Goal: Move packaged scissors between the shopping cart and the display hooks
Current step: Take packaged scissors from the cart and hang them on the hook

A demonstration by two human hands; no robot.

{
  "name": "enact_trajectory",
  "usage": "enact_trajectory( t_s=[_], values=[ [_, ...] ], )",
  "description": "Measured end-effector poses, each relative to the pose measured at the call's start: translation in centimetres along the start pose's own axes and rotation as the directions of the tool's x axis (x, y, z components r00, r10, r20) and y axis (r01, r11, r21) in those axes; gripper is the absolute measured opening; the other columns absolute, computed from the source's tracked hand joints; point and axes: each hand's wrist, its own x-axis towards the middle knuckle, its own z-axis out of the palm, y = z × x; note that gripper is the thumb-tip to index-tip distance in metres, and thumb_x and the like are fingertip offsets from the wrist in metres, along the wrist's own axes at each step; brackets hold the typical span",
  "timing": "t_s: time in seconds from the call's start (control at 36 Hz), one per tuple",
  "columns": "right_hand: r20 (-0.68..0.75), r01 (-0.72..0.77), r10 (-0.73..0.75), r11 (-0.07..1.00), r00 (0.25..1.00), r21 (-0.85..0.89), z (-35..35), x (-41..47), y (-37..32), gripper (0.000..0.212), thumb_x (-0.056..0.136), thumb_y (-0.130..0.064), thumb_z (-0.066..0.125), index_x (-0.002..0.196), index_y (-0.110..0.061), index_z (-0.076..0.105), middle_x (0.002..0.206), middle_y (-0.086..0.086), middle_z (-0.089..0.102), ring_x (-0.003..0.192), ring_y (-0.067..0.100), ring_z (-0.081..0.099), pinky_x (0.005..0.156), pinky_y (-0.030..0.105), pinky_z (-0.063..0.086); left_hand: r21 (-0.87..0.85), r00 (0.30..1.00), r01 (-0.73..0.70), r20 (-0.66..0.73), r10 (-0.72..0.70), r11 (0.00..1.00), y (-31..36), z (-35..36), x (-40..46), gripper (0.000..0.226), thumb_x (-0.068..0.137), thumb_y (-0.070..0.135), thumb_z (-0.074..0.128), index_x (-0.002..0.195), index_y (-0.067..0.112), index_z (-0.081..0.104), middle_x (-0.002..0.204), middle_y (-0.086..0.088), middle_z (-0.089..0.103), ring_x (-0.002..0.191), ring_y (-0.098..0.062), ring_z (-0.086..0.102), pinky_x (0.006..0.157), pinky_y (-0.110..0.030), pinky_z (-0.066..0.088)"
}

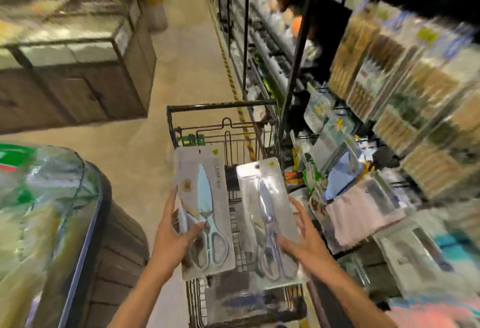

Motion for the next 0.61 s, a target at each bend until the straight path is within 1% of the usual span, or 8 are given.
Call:
enact_trajectory(
  t_s=[0.08,0.14,0.22,0.25,0.31,0.39,0.56,0.61],
  values=[
    [-0.079,0.025,-0.024,1.0,0.997,0.004,0.9,-2.2,-1.5,0.092,0.087,-0.004,0.076,0.153,-0.043,0.024,0.137,-0.034,0.054,0.127,-0.007,0.053,0.108,0.025,0.046,-0.06,0.996,-0.066,0.056,0.069,0.996,0.8,-0.1,-0.2,0.1,0.08,0.027,0.086,0.141,0.072,0.022,0.158,0.004,0.042,0.139,-0.024,0.049,0.107,-0.054,0.048],
    [-0.147,0.059,-0.063,0.998,0.987,-0.028,1.5,-3.8,-2.4,0.092,0.088,-0.003,0.075,0.152,-0.044,0.024,0.138,-0.044,0.046,0.131,-0.012,0.047,0.109,0.024,0.043,-0.104,0.992,-0.085,0.086,0.094,0.991,1.4,0.0,-0.5,0.101,0.081,0.013,0.083,0.136,0.075,0.026,0.152,0.023,0.043,0.136,-0.015,0.05,0.106,-0.048,0.05],
    [-0.256,0.084,-0.094,0.995,0.962,-0.049,1.8,-6.3,-2.9,0.093,0.088,-0.012,0.077,0.153,-0.053,0.023,0.159,-0.03,0.028,0.149,0.006,0.03,0.121,0.048,0.031,-0.137,0.984,-0.089,0.142,0.109,0.987,2.0,0.3,-1.0,0.101,0.08,0.009,0.082,0.137,0.073,0.029,0.136,0.044,0.046,0.128,-0.003,0.053,0.101,-0.04,0.054],
    [-0.289,0.085,-0.094,0.995,0.953,-0.043,1.8,-7.2,-3.0,0.092,0.089,-0.013,0.076,0.153,-0.052,0.023,0.16,-0.027,0.027,0.149,0.007,0.03,0.121,0.051,0.03,-0.147,0.98,-0.087,0.163,0.111,0.985,2.0,0.4,-1.1,0.101,0.079,0.01,0.082,0.14,0.07,0.029,0.138,0.041,0.047,0.128,-0.003,0.054,0.101,-0.043,0.054],
    [-0.356,0.091,-0.098,0.995,0.929,-0.038,1.9,-9.1,-3.3,0.091,0.089,-0.012,0.076,0.154,-0.049,0.023,0.16,-0.023,0.03,0.148,0.007,0.034,0.12,0.052,0.032,-0.156,0.97,-0.092,0.211,0.124,0.983,2.1,0.8,-1.4,0.1,0.078,0.014,0.083,0.143,0.067,0.028,0.151,0.017,0.047,0.131,-0.015,0.055,0.101,-0.049,0.054],
    [-0.447,0.107,-0.1,0.994,0.889,-0.011,2.0,-12.4,-3.7,0.091,0.089,-0.01,0.076,0.154,-0.047,0.025,0.159,-0.022,0.033,0.146,0.006,0.036,0.12,0.05,0.033,-0.148,0.945,-0.104,0.292,0.144,0.983,2.5,1.8,-2.2,0.1,0.076,0.023,0.084,0.144,0.069,0.026,0.15,-0.006,0.05,0.128,-0.025,0.058,0.1,-0.052,0.054],
    [-0.601,0.087,-0.073,0.996,0.796,-0.007,1.3,-20.0,-4.0,0.089,0.089,-0.011,0.074,0.154,-0.046,0.024,0.157,-0.028,0.034,0.141,-0.003,0.04,0.113,0.028,0.042,-0.153,0.877,-0.132,0.442,0.188,0.979,3.8,5.2,-4.9,0.101,0.081,0.017,0.083,0.146,0.066,0.023,0.156,0.017,0.04,0.138,-0.017,0.048,0.104,-0.053,0.05],
    [-0.655,0.078,-0.07,0.997,0.752,-0.017,0.8,-22.5,-3.8,0.088,0.088,-0.013,0.075,0.153,-0.046,0.026,0.158,-0.023,0.034,0.142,-0.001,0.039,0.115,0.031,0.04,-0.168,0.842,-0.147,0.495,0.212,0.975,4.6,6.6,-6.2,0.1,0.082,0.016,0.081,0.147,0.065,0.023,0.156,0.02,0.039,0.138,-0.012,0.048,0.105,-0.05,0.05]
  ],
)
